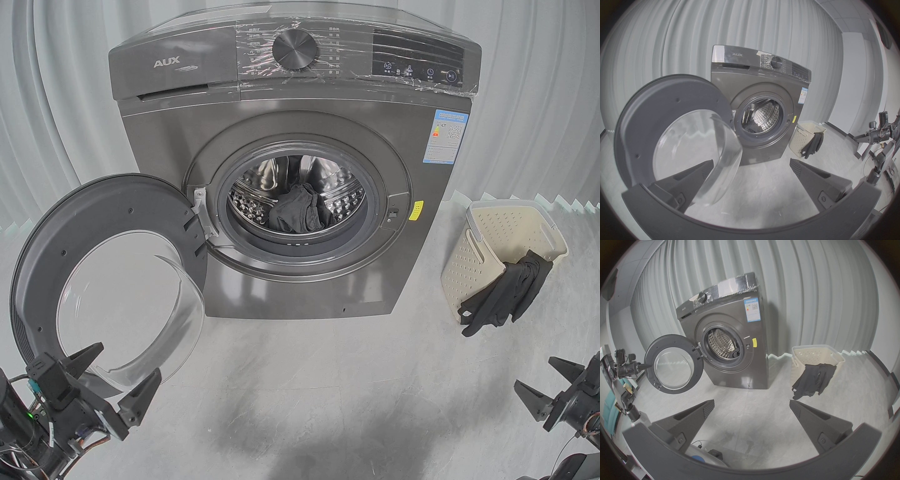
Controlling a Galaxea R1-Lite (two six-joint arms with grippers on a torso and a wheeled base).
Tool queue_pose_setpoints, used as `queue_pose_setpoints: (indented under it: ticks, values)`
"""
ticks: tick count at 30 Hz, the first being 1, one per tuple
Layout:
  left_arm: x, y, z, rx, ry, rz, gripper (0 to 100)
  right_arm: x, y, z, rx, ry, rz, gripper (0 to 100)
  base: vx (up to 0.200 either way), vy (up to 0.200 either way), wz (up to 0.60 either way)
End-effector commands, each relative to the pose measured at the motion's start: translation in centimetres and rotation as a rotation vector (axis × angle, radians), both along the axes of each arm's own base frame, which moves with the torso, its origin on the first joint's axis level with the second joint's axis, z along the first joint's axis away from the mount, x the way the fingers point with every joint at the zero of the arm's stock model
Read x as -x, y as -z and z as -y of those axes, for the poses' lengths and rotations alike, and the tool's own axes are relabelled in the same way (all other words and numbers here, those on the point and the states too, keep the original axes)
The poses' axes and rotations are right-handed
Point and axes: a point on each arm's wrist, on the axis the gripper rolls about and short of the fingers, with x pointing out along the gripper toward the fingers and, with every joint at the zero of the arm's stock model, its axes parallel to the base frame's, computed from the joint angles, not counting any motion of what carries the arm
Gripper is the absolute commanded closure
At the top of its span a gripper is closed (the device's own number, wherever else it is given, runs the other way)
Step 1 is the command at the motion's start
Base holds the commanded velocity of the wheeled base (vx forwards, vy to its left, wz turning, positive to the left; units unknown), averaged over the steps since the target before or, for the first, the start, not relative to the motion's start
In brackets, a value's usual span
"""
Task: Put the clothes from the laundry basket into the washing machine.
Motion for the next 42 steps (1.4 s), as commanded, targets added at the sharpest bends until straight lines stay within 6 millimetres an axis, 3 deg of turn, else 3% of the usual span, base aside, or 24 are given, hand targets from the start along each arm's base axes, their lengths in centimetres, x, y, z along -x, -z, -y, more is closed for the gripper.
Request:
queue_pose_setpoints:
  ticks: [1, 4, 10, 15, 21, 26, 30, 35, 42]
  values:
    - [3.6, 0.0, -3.4, 0.091, -0.073, 0.052, 0, 3.9, 0.7, 1.9, -0.031, 0.108, 0.147, 0, 0.000, 0.000, 0.00]
    - [5.4, 1.1, -5.1, 0.081, -0.145, 0.034, 0, 5.2, 1.3, 2.3, -0.036, 0.164, 0.187, 0, 0.000, 0.000, 0.00]
    - [7.7, 2.4, -6.6, 0.103, -0.215, 0.066, 0, 6.6, 2.2, 2.6, -0.026, 0.223, 0.230, 0, 0.000, 0.000, 0.00]
    - [8.3, 2.6, -6.7, 0.112, -0.240, 0.100, 0, 7.7, 3.5, 2.6, 0.009, 0.254, 0.235, 0, 0.000, 0.000, 0.00]
    - [9.4, 4.2, -7.0, 0.015, -0.356, 0.056, 0, 8.5, 3.6, 2.2, -0.010, 0.246, 0.311, 0, 0.000, 0.000, 0.00]
    - [10.4, 4.9, -6.9, 0.055, -0.326, 0.086, 0, 8.5, 3.6, 2.2, -0.005, 0.234, 0.323, 0, 0.000, 0.000, 0.00]
    - [10.8, 5.0, -6.8, 0.027, -0.469, 0.133, 0, 8.5, 4.2, 2.3, 0.030, 0.281, 0.272, 0, 0.000, 0.000, 0.00]
    - [11.3, 5.1, -6.4, 0.037, -0.314, 0.187, 0, 8.5, 4.2, 2.2, 0.047, 0.226, 0.274, 0, 0.000, 0.000, 0.00]
    - [11.3, 5.1, -6.3, 0.059, -0.277, 0.190, 0, 8.5, 4.2, 2.2, 0.056, 0.223, 0.274, 0, 0.000, -0.057, 0.00]
